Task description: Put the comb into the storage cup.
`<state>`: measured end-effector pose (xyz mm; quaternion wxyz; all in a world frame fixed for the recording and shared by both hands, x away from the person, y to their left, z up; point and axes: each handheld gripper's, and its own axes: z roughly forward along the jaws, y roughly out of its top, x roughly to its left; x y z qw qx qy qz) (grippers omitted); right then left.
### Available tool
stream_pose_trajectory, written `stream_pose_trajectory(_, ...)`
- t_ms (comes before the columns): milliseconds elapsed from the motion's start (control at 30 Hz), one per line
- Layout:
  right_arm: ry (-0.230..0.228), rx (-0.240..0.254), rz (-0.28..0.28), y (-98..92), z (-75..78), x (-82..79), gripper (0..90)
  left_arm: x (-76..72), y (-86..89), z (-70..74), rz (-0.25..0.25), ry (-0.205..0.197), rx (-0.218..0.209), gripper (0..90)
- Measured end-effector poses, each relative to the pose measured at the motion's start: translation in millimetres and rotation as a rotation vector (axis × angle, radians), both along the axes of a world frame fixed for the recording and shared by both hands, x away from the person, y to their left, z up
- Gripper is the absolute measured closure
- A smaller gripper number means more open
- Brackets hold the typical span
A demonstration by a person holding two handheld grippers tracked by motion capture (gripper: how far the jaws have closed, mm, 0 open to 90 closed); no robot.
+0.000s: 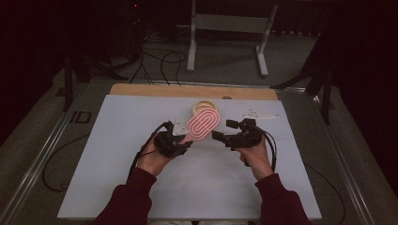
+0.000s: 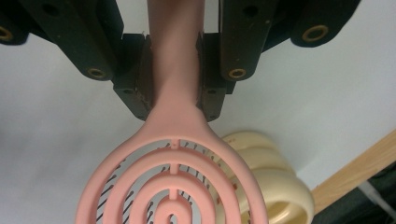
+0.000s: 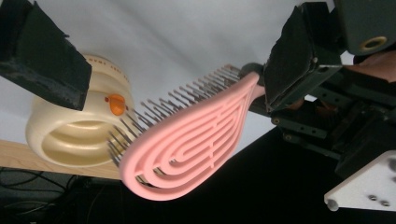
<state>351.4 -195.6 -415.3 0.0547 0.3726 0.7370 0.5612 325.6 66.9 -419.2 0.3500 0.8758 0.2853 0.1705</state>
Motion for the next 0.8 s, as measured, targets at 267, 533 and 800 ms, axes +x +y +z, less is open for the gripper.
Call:
stream_pose_trajectory(267,0.042,0.011,0.008,7.4,-0.3,4.4,7.8,-4.9,-5.2,1.4,-0.023,-0.027,-0.012,69.7)
stream_pose_trajectory(533,0.083,0.05,0.024,12.7,2.8,8.5,16.9,-8.6,-8.7,1.8,-0.049,-0.049,-0.026,69.7)
stream_pose_trajectory(800,0.127,0.103,0.052,15.8,1.7,10.0,36.5,-11.4,-8.5,3.4,-0.064,-0.073,-0.054,69.7)
